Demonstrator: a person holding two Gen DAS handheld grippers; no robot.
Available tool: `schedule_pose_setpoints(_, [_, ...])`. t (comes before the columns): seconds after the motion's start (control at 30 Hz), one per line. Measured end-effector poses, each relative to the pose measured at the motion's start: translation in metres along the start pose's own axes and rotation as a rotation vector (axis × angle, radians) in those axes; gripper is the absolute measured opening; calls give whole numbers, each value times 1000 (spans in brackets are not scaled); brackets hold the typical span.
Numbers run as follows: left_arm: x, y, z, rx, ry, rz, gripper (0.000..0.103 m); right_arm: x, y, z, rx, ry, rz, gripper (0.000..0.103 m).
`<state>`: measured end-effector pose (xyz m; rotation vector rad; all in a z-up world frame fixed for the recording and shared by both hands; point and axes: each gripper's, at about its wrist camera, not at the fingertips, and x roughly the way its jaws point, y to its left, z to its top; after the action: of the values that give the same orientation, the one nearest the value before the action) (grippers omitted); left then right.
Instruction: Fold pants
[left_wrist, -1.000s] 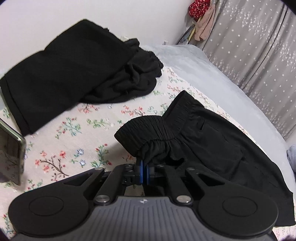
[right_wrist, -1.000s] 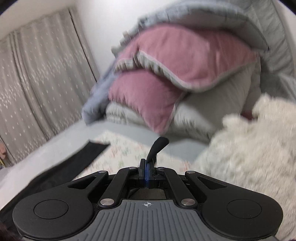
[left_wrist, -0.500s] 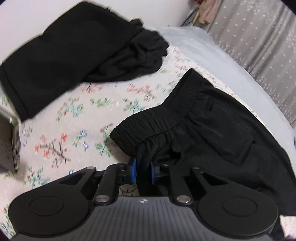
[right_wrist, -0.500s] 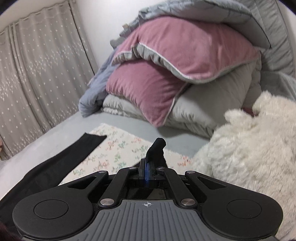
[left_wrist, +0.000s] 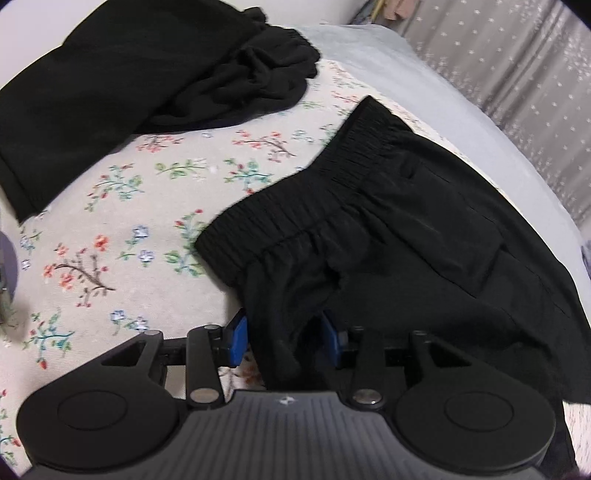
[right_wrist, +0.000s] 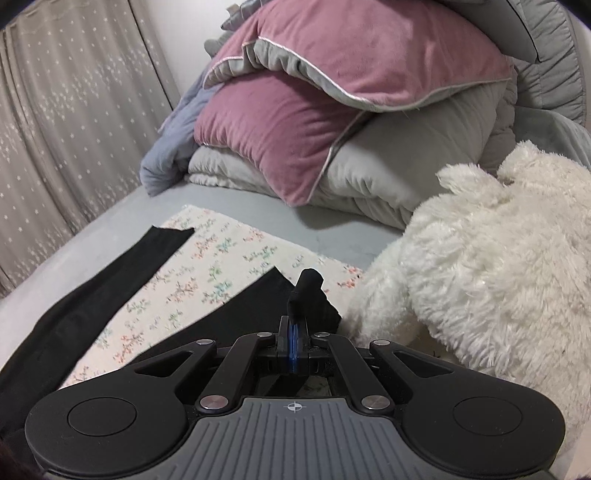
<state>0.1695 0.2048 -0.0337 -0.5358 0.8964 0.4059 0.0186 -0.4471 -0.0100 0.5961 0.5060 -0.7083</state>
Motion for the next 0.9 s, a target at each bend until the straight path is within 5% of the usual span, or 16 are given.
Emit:
schedule_pose_setpoints(0.1, [3,-2,-4,-4,6,-11,53,1,0,-1,-6,7,2,0])
schedule_pose_setpoints(0.17, [3,-5,-7,14,-4,3,33,0,0,-1,-6,8,6,0])
schedule_pose_setpoints(0.23, [2,-9,-9,24,-18,6,23,-1,1,-1,-4,4,10,0])
schedule_pose_setpoints(0.7, [-33,-12,-2,32,-147,-16,21,-31,11,7,-45,-193,34,0])
schedule_pose_setpoints(0.9, [-39,-12,-1,37,-161,-6,21,-30,12,8,-43,-193,41,0])
